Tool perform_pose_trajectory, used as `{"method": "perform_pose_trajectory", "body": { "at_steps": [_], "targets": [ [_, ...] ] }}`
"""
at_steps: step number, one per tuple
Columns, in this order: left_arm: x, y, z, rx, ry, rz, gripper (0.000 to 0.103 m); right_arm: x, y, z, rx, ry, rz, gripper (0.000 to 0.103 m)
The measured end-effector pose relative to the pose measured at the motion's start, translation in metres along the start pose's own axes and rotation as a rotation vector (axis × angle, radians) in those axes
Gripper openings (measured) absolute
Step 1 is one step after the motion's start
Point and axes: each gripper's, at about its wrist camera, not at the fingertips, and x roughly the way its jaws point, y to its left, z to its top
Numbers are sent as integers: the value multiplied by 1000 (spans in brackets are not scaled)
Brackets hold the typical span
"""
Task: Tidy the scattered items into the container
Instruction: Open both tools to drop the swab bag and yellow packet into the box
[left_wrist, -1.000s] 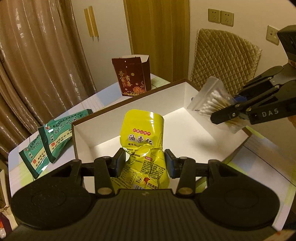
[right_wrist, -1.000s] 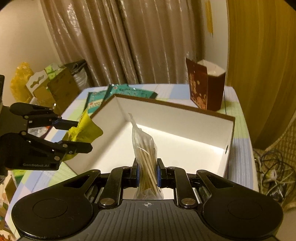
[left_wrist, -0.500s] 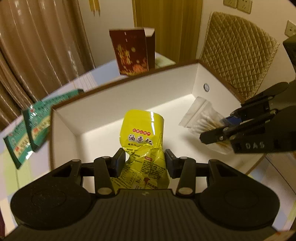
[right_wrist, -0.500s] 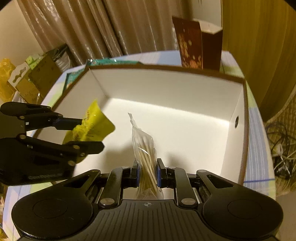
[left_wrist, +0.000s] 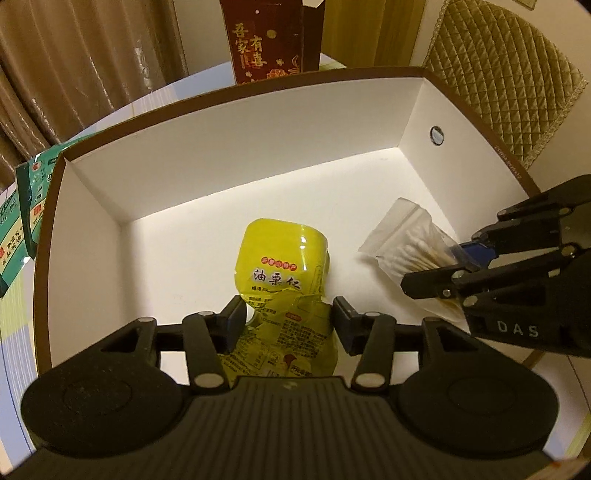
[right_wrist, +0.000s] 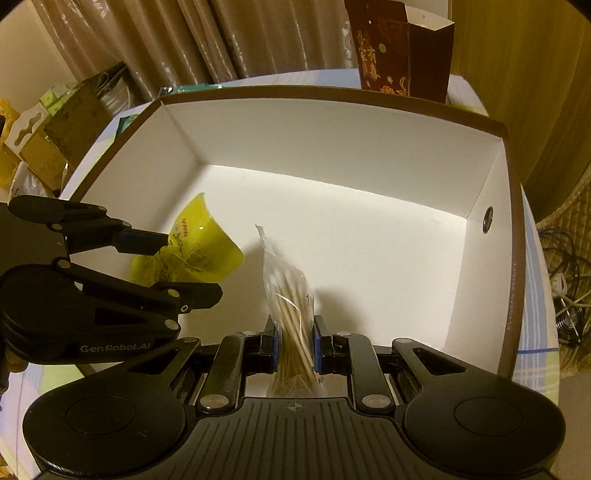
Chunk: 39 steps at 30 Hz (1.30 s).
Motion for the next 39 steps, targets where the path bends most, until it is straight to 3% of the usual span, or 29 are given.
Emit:
{"method": "perform_pose_trajectory", "body": {
  "at_steps": [10, 12, 14, 16, 18, 19, 21, 39],
  "targets": [
    [4, 7, -3, -22, 16, -14, 62, 7, 1, 6, 12, 10, 4, 14],
    [3, 8, -3, -26, 9, -9, 70, 7, 2, 6, 6, 8, 9, 14],
    [0, 9, -2, -21, 0, 1, 71, 7, 4, 6, -3, 13, 21, 20],
    [-3, 11, -3, -18, -4, 8, 72, 7, 6, 5, -14, 12, -3, 46],
    [-6, 12, -3, -14, -11, 22, 72, 4, 6, 3, -32, -12, -23, 66],
    [-7, 13, -3, -11, -14, 32, 73, 2, 6, 2, -32, -23, -19, 71],
    [-10, 17, -5, -15, -17, 39, 78, -2, 6, 1, -28, -29, -5, 72],
    [-35, 17, -17, 5, -30, 103, 89, -21, 22, -11, -82, -57, -44, 94]
  ]
}}
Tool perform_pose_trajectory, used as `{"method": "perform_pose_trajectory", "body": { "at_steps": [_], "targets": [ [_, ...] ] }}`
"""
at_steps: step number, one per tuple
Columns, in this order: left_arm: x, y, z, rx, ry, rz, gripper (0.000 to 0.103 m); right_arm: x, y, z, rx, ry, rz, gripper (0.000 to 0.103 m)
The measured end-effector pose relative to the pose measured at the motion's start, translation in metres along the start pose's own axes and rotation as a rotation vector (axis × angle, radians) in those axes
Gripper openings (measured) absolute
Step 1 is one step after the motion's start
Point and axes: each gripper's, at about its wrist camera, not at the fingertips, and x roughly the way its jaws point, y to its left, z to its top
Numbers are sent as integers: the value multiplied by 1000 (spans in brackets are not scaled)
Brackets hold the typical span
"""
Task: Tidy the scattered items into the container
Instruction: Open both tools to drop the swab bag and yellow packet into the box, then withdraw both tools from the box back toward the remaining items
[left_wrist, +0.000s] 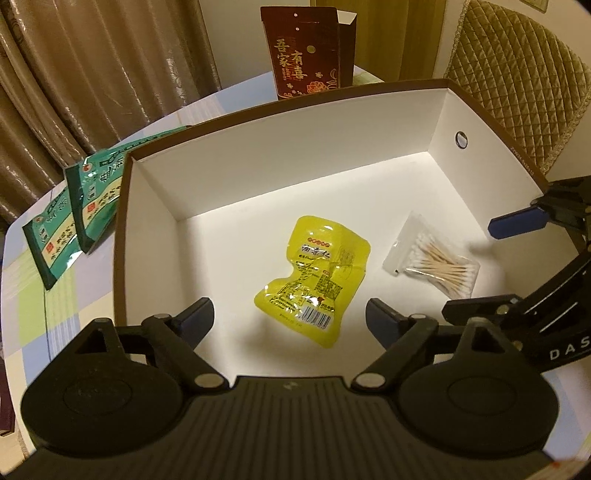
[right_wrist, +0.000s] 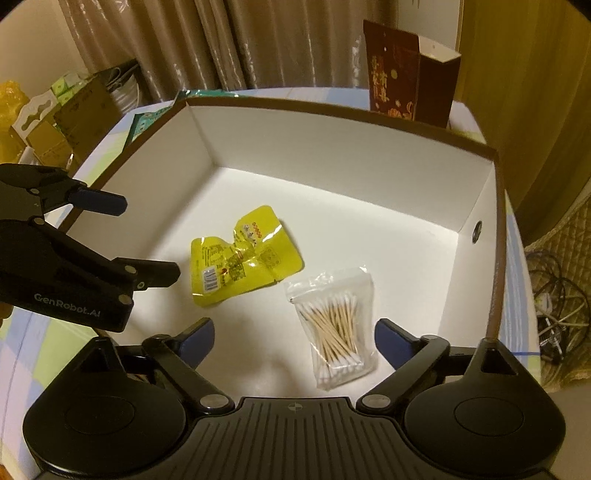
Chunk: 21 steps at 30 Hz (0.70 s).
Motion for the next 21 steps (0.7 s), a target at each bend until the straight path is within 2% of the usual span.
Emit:
{"method": "perform_pose_trajectory", "body": {
  "at_steps": [7, 21],
  "targets": [
    [-15, 2, -4, -4, -13, 24, 94, -15, 7, 0, -6, -44, -27, 101],
    [-48, 3, -20, -21, -41, 38, 95, -46, 21, -13, -18, -99, -68, 101]
  ]
}}
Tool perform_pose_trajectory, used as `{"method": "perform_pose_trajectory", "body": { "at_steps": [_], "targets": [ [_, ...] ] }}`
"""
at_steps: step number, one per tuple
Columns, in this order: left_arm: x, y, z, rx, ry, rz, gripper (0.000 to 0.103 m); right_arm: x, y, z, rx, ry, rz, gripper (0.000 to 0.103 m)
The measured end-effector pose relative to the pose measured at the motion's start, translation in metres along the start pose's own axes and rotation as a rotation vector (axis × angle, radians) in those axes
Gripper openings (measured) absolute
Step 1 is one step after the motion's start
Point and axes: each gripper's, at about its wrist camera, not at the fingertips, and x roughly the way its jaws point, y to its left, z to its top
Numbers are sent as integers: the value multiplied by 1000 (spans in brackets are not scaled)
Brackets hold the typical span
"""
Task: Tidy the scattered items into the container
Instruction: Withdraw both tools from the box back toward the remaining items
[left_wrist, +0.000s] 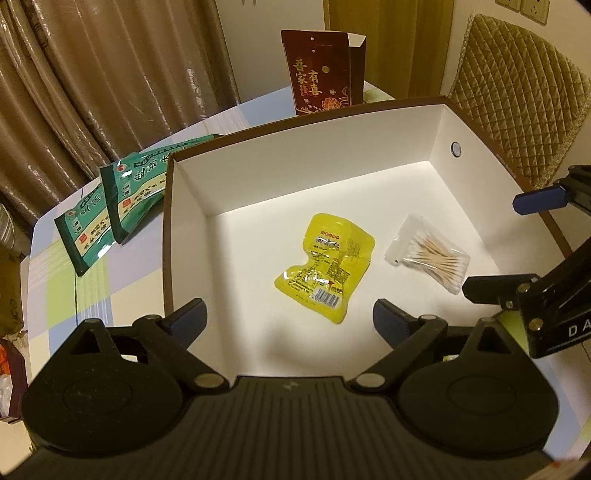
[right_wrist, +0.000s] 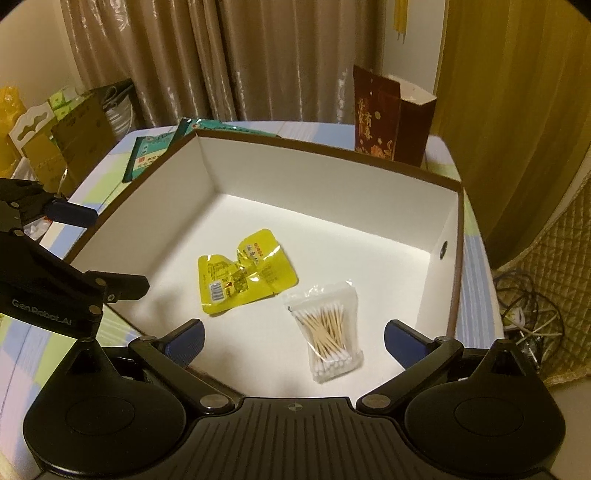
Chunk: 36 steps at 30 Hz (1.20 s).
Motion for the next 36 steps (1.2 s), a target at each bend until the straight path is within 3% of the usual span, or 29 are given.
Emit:
{"method": "perform_pose_trajectory", "body": {
  "at_steps": [19, 36],
  "targets": [
    [-70, -8, -37, -26, -67, -16, 95, -70, 12, -42, 9, -119, 5, 101],
    [-122, -14, -96, -62, -116, 8, 96, -113, 29, -79, -3, -183, 8, 101]
  ]
}}
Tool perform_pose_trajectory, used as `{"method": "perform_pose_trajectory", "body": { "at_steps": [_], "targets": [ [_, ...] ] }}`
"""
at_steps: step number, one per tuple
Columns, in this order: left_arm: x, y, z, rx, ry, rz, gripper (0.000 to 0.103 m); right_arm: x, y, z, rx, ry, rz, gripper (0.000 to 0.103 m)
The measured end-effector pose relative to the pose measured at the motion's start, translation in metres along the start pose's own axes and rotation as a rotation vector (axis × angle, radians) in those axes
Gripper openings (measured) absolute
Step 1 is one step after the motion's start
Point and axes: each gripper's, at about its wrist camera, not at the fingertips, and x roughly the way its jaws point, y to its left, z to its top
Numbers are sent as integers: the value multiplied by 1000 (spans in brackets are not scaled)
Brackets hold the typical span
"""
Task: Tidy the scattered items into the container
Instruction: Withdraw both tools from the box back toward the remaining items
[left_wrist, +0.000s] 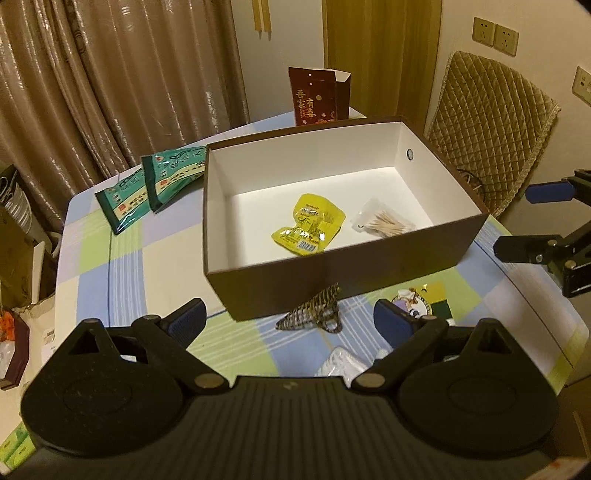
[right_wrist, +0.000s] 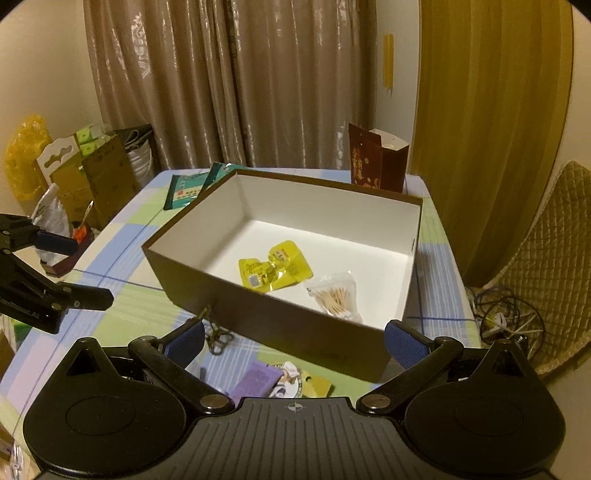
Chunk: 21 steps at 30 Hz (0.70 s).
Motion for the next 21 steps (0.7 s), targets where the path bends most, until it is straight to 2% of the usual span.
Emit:
{"method": "perform_pose_trajectory", "body": {
  "at_steps": [11, 21],
  "targets": [
    [-24, -4, -38, -7, -17, -5, 97, -19, 17, -30, -53, -33, 18, 101],
    [-30, 1, -75, -36, 0, -8, 97, -17, 31, -64, -76, 31, 81, 101]
  ]
}}
